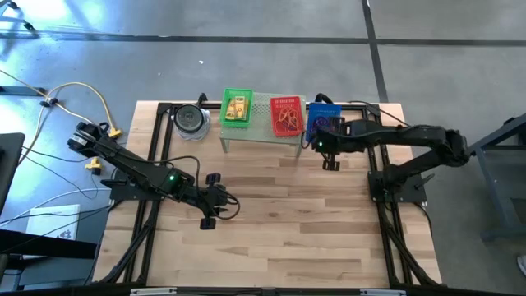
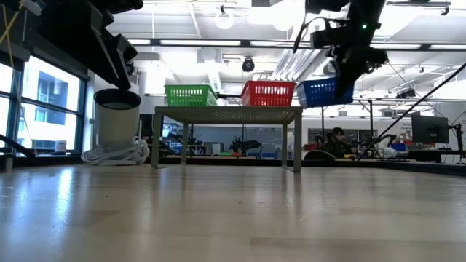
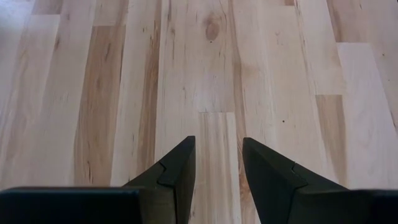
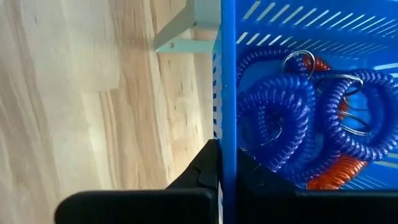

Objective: Pick & Place Office Desk Supplies
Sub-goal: Put the blue bin on the shelf

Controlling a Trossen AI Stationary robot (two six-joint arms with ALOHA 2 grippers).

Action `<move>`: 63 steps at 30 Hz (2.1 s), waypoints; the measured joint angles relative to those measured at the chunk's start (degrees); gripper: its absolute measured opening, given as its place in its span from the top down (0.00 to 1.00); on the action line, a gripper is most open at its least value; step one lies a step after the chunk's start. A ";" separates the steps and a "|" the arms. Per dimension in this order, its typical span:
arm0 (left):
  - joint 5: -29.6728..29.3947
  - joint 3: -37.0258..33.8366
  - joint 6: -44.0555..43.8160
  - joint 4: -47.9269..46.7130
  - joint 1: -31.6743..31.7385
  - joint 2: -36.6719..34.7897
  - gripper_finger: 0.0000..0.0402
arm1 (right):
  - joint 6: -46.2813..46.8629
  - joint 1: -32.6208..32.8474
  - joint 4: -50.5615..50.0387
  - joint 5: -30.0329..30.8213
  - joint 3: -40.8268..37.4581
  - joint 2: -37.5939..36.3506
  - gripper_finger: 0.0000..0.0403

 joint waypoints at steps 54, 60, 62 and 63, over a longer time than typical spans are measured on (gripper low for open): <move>1.49 0.00 0.04 -0.03 -2.66 -0.02 0.68 | -8.58 -2.55 25.62 -9.25 0.02 5.66 1.00; 1.42 0.00 0.06 -0.06 -3.02 -0.02 0.68 | -8.52 -2.55 26.33 -9.50 0.02 5.66 1.00; 1.36 0.00 0.09 -0.09 -3.02 -0.02 0.68 | -8.36 -2.55 26.95 -9.71 0.02 5.66 1.00; 1.31 0.00 0.26 -0.13 -3.02 -0.02 0.68 | -8.36 -2.55 27.06 -9.93 0.02 5.66 1.00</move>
